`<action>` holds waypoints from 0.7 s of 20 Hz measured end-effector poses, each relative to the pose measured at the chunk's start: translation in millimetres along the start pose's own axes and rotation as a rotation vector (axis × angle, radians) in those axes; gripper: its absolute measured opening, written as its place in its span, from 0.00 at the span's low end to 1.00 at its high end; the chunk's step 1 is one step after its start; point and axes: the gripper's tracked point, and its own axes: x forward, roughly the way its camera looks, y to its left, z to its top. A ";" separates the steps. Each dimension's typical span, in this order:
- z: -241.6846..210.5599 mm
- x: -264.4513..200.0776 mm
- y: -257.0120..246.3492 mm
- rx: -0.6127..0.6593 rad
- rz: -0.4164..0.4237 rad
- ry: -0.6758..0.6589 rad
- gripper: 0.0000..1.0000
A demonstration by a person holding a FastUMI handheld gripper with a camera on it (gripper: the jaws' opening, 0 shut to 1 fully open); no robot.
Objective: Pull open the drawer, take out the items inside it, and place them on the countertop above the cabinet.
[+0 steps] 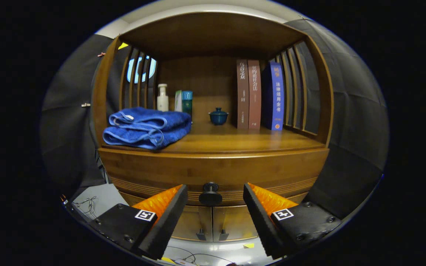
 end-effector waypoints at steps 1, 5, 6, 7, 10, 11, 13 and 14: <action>-8.5 8.5 -0.2 0.005 0.003 0.017 0.97; -24.1 28.5 9.0 0.051 0.034 0.046 0.63; -24.2 33.2 7.3 0.031 0.023 0.040 0.53; -24.1 25.8 5.3 0.011 0.016 0.035 0.53; -24.7 31.6 7.5 0.012 0.043 0.024 0.27; -24.1 28.7 7.6 0.024 0.049 0.022 0.27; -28.4 18.8 5.6 -0.004 0.046 0.028 0.28; -30.0 5.7 3.7 -0.009 0.045 0.030 0.28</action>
